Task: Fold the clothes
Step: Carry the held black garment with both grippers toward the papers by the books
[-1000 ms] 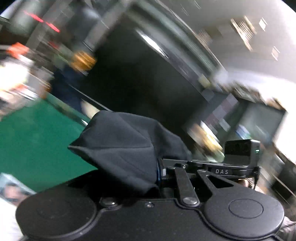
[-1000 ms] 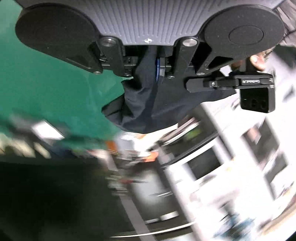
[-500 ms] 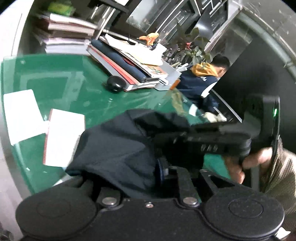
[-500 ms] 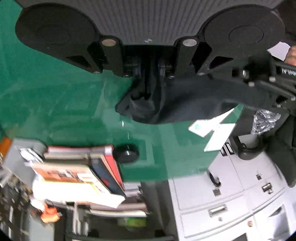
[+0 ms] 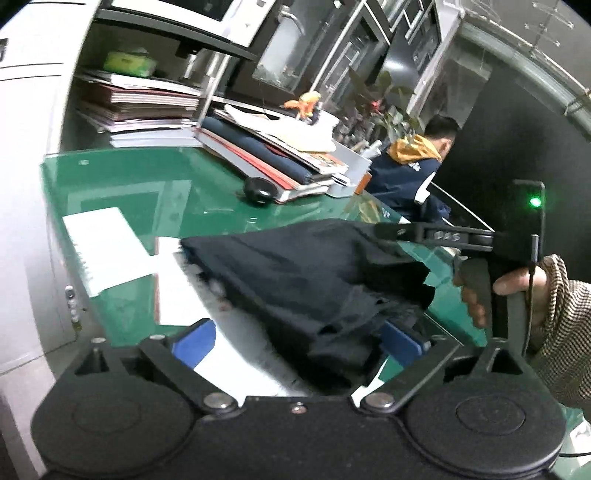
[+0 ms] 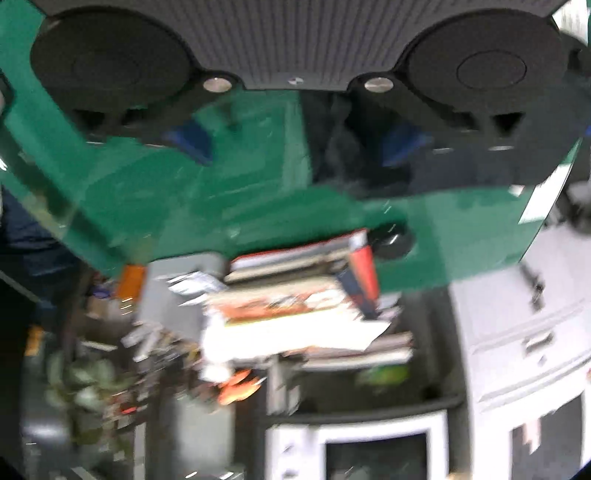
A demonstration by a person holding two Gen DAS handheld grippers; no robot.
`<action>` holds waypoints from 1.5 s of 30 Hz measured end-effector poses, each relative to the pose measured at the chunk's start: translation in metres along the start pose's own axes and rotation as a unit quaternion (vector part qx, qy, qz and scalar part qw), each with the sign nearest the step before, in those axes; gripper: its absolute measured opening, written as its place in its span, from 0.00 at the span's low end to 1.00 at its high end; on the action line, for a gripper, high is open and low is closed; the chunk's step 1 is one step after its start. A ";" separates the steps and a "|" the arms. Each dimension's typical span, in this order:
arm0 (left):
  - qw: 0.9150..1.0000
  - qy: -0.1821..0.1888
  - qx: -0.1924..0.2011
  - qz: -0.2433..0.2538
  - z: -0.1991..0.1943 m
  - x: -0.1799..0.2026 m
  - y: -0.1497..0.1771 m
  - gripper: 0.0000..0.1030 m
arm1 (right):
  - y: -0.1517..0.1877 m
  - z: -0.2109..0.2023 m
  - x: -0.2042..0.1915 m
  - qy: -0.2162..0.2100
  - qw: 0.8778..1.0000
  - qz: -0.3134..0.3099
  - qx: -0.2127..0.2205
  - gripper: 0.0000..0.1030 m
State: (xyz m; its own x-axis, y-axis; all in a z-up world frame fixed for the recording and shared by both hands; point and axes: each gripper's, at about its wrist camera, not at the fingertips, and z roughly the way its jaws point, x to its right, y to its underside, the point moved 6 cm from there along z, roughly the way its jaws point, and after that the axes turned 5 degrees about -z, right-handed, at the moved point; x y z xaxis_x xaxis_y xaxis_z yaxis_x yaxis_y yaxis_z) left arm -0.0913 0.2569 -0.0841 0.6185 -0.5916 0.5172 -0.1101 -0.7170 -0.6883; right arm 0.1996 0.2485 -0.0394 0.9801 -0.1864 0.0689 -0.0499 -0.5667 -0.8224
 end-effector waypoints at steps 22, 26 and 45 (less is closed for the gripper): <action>0.988 0.003 -0.014 0.152 0.049 0.033 -0.008 0.87 | 0.009 0.001 -0.101 0.000 0.996 -0.085 -0.026 0.05; 0.987 0.004 -0.012 0.159 0.048 0.033 -0.005 0.87 | 0.019 0.027 -0.069 0.048 0.996 -0.066 -0.043 0.02; 0.984 0.017 -0.020 0.175 0.047 0.034 -0.005 0.89 | 0.030 0.005 -0.080 0.013 0.999 -0.039 -0.016 0.32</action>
State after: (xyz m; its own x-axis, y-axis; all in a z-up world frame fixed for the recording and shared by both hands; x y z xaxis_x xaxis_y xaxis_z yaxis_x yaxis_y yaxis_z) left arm -0.0326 0.2580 -0.0867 0.5113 -0.8161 0.2693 -0.3433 -0.4812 -0.8066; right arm 0.1211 0.2502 -0.0724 0.9761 -0.1600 0.1473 0.0206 -0.6062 -0.7951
